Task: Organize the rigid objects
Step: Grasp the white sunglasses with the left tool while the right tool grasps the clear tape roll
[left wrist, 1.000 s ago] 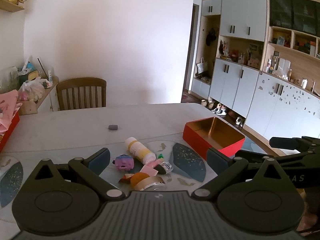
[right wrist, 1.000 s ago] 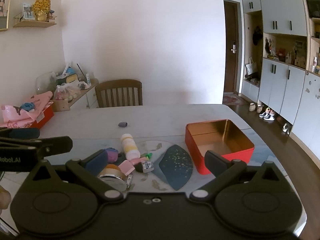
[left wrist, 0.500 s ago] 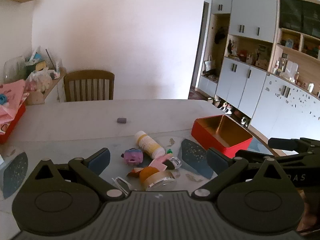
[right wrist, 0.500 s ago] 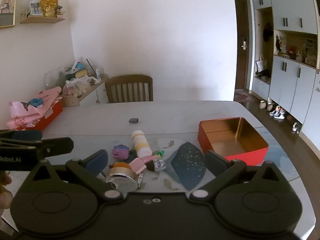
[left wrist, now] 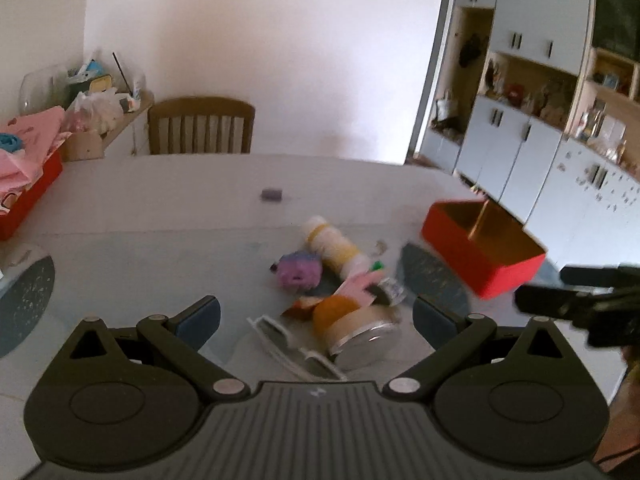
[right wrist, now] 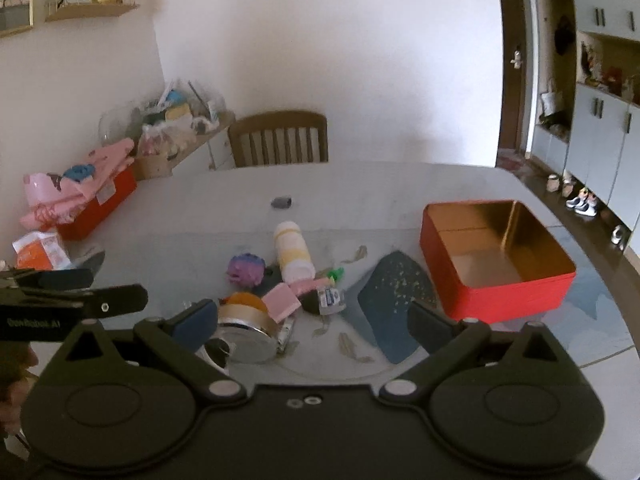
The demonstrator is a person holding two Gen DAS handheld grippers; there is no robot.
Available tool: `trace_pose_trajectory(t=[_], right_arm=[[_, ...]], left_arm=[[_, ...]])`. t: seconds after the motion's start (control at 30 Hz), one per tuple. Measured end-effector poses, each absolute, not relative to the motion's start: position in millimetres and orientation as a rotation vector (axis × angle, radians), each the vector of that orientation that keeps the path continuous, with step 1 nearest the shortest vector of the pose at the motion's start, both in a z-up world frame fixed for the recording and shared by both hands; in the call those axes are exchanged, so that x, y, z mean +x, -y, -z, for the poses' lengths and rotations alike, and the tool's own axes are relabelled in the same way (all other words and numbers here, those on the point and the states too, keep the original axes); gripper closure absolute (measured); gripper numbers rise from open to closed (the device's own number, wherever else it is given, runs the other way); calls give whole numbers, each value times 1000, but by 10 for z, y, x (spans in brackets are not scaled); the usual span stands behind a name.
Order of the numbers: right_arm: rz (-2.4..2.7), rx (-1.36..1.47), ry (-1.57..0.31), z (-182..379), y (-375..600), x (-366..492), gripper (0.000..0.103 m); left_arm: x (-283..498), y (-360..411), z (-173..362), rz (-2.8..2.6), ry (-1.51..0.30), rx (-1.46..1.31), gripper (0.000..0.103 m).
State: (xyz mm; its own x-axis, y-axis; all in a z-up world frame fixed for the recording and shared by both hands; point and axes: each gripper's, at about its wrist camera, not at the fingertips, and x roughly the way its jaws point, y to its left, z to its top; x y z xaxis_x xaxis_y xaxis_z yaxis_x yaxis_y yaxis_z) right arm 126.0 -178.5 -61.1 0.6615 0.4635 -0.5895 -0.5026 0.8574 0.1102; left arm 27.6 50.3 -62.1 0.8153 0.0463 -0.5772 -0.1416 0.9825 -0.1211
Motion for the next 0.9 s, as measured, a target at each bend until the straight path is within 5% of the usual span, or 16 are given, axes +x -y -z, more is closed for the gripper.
trace_pose_trajectory(t=[0.53, 0.77, 0.9], right_arm=[[-812, -218, -788, 936, 1408, 1744, 15], [-915, -352, -773, 996, 1191, 1779, 21], [-960, -384, -778, 1054, 1101, 1788, 23]], left_arm=[[711, -672, 1240, -112, -783, -170, 1], [796, -811, 1382, -122, -842, -250, 21], [805, -963, 1368, -154, -847, -320, 22]])
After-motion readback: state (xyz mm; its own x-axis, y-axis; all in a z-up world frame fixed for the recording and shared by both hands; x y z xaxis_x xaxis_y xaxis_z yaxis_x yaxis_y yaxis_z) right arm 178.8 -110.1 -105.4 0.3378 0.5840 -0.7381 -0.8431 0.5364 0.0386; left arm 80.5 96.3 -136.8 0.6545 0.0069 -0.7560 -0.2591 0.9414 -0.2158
